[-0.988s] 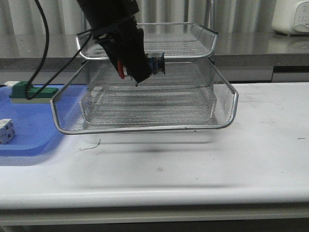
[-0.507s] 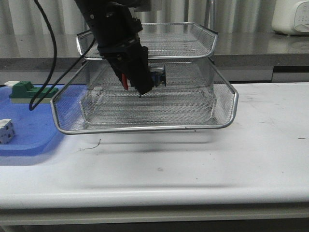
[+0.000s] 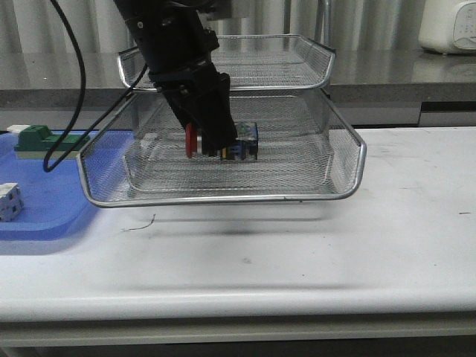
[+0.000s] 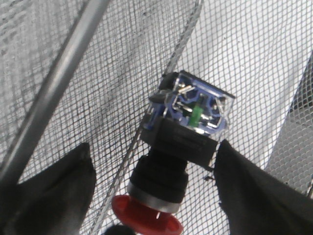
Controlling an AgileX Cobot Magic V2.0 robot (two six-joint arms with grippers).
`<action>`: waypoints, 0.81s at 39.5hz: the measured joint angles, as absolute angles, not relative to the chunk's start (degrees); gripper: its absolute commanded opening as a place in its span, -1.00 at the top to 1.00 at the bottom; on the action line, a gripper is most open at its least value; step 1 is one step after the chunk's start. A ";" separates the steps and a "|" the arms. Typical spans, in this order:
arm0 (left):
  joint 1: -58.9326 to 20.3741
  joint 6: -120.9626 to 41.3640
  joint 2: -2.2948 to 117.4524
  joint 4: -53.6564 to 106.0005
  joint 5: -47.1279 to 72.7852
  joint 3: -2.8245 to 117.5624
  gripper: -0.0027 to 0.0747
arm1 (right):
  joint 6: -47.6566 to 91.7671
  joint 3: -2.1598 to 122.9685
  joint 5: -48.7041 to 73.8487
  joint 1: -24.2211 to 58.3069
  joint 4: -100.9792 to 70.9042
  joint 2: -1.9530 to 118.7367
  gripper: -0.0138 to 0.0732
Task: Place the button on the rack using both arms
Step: 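Lower the button into the pulled-out middle tray with the left gripper, then open the left gripper and raise it away from the button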
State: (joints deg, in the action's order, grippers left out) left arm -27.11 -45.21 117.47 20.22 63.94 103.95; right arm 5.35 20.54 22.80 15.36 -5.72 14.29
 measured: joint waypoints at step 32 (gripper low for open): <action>-27.11 -45.10 107.89 17.10 70.91 103.95 0.54 | 5.35 20.54 22.80 15.36 -5.72 14.29 0.82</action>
State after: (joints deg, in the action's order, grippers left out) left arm -27.11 -45.10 107.89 17.10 70.91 103.95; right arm 5.35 20.54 22.80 15.36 -5.72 14.29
